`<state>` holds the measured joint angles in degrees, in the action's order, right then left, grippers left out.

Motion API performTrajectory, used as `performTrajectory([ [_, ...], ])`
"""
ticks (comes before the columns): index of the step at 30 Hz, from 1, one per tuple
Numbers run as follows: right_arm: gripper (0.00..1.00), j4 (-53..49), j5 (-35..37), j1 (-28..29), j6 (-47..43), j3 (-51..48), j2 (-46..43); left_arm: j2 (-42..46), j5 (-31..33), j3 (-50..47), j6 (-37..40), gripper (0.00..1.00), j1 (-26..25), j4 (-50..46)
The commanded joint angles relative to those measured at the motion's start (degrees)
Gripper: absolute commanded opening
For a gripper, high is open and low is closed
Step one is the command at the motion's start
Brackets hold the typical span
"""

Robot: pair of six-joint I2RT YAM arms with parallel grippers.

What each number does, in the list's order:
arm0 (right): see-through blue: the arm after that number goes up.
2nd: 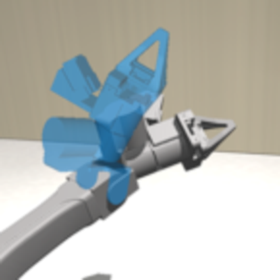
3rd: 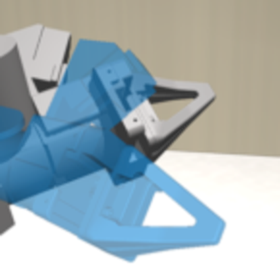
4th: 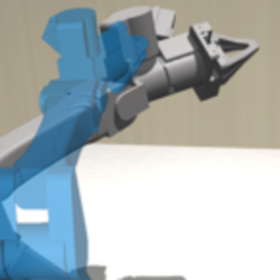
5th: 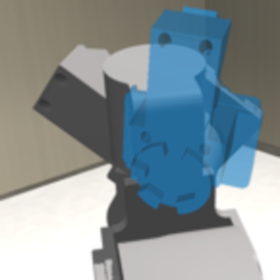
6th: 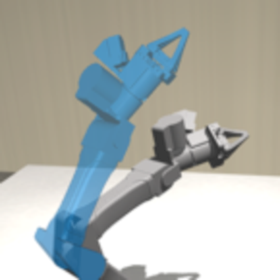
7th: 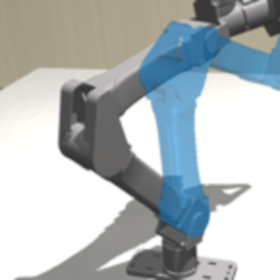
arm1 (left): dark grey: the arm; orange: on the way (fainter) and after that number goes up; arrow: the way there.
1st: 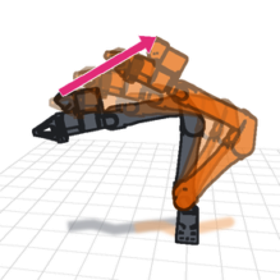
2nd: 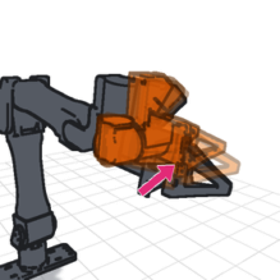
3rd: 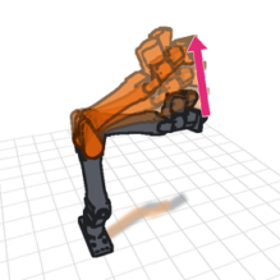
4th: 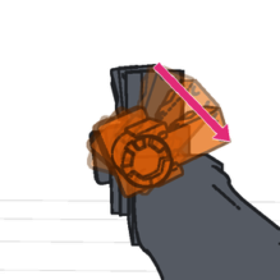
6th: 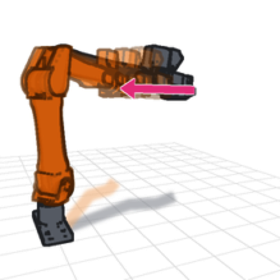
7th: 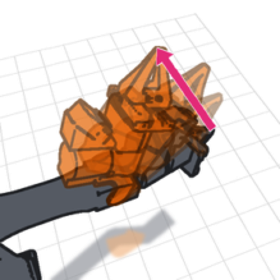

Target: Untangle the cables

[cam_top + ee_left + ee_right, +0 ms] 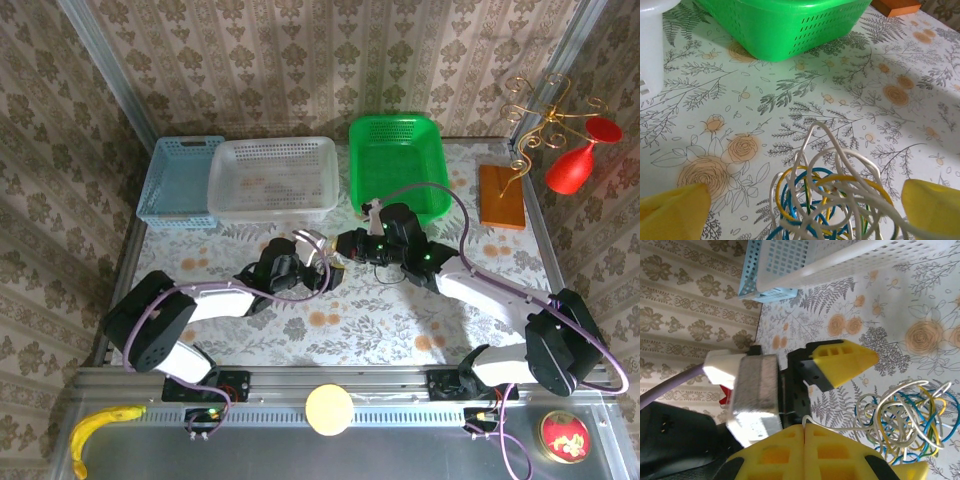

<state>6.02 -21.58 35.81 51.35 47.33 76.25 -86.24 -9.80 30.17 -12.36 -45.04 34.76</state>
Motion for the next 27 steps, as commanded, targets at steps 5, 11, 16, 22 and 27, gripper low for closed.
performTrajectory([
  [5,0.00,1.93,-1.63,0.93,3.08,1.83,-0.67,-2.91,0.53,-0.83,-0.72,0.62,1.43,8.73],
  [11,0.00,2.51,-2.06,0.40,4.25,3.81,-1.48,-4.19,-1.18,-3.66,-2.31,0.41,3.01,11.51],
  [16,0.00,1.72,-2.45,-0.38,4.54,7.31,-2.78,-4.18,-0.77,-6.40,-2.92,0.25,3.26,12.08],
  [22,0.00,-0.14,-3.43,-2.60,4.36,13.68,-4.84,-4.50,-0.73,-8.62,-3.41,0.25,3.36,12.26],
  [27,0.00,-2.13,-3.61,-5.04,3.93,19.07,-6.86,-4.55,-0.39,-9.85,-3.62,0.25,3.46,12.52],
])
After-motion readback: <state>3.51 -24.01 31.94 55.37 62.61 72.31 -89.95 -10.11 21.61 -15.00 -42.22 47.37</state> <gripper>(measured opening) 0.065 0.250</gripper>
